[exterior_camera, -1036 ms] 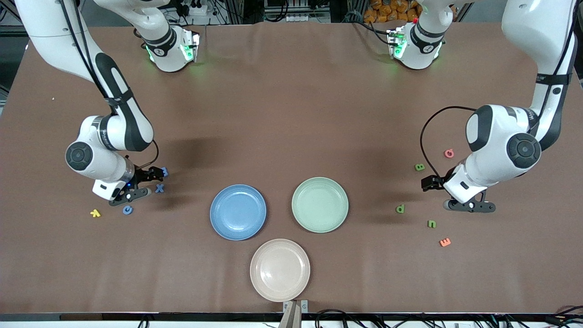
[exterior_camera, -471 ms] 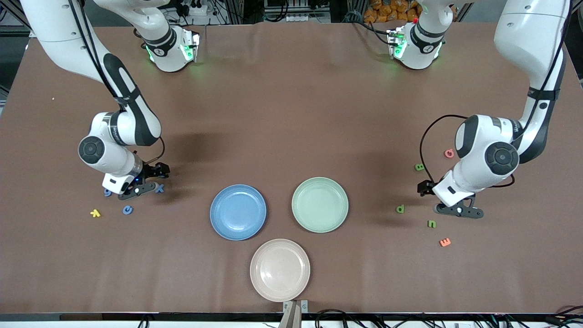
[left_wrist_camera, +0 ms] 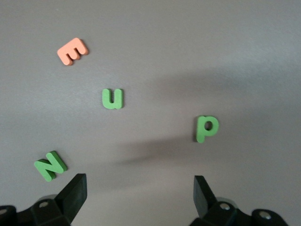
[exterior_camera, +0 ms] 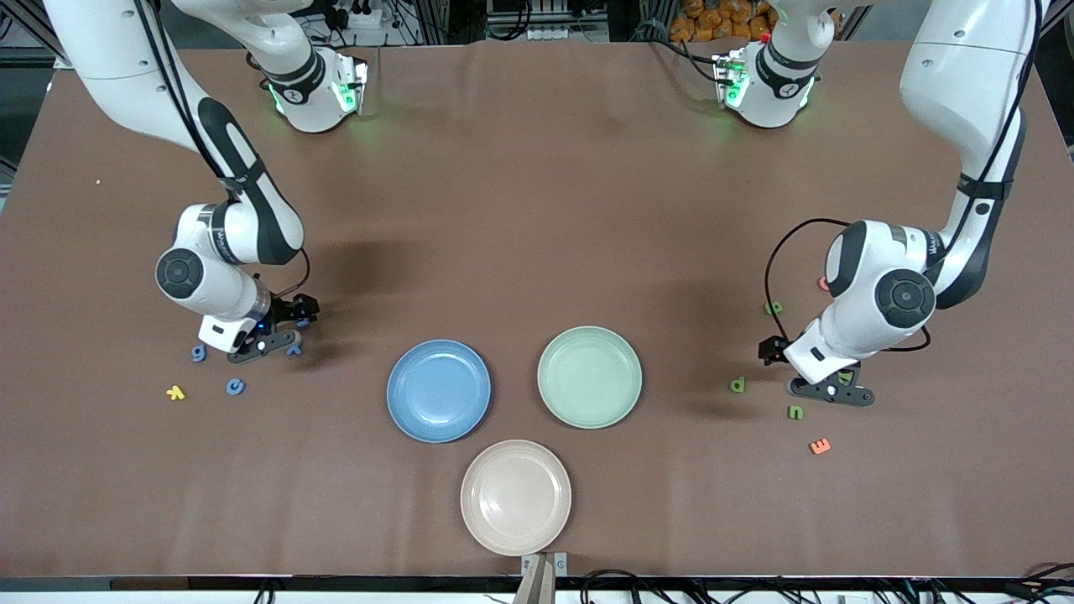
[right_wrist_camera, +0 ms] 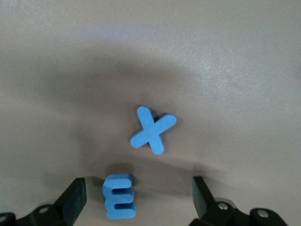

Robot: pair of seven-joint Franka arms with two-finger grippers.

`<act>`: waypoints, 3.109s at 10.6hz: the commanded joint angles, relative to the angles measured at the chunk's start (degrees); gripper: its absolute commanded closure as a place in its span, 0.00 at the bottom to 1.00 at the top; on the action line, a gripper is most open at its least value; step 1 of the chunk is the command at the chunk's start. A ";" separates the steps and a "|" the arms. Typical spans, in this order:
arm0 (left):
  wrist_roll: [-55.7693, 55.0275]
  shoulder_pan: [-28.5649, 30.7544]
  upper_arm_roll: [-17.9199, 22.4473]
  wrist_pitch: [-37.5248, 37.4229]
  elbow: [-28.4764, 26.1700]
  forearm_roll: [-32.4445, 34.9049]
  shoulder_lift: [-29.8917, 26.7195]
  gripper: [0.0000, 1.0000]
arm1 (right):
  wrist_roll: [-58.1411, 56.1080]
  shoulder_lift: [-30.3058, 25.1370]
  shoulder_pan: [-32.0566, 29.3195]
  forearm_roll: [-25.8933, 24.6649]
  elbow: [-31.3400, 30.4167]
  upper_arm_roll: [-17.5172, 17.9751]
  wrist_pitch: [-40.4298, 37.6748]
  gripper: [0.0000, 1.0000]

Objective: Sort letters by color into matching plates
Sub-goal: 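Lower the right gripper onto the blue E while the left gripper lowers to green u, then grasp the blue E with the right gripper while the left gripper grasps green u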

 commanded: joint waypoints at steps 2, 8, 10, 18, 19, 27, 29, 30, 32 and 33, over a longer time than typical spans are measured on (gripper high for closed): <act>-12.10 4.81 -0.06 3.45 0.67 2.30 2.09 0.00 | 0.06 -2.30 0.10 -0.36 -3.29 -0.11 1.09 0.00; -7.92 4.56 -0.33 6.35 9.53 8.19 11.57 0.00 | -0.29 -2.30 0.18 -0.36 -3.30 -0.11 1.09 0.27; -6.60 3.86 -0.33 6.35 9.72 8.55 12.28 0.00 | -0.29 -2.21 0.27 -0.36 -3.21 -0.11 1.09 0.32; 3.17 3.86 -0.86 6.35 13.94 4.86 16.50 0.00 | -0.29 -1.51 0.62 -0.53 -2.94 -0.11 2.05 0.64; 3.17 3.86 -0.86 6.35 13.94 4.86 16.50 0.00 | -0.29 -1.51 0.62 -0.53 -2.86 -0.11 2.05 0.66; 2.47 3.86 -0.86 6.35 13.94 3.27 16.24 1.00 | -0.11 -0.27 0.62 -0.53 -0.84 -0.11 2.49 0.78; 2.47 3.86 -0.86 6.35 13.94 3.19 16.15 1.00 | -0.11 -0.36 0.45 -0.53 1.61 -0.11 -0.12 0.78; 2.47 3.94 -0.86 6.35 13.85 3.27 16.15 1.00 | -0.11 -0.36 0.45 -0.71 3.80 -0.11 -3.80 0.78; 2.73 4.12 -0.86 6.35 13.94 3.27 15.97 1.00 | -0.20 -0.54 0.18 -0.88 7.93 -0.20 -10.31 0.78; 2.73 4.21 -0.86 6.35 13.85 3.19 15.97 1.00 | -0.20 -0.54 0.18 -0.88 9.52 -0.20 -12.25 0.78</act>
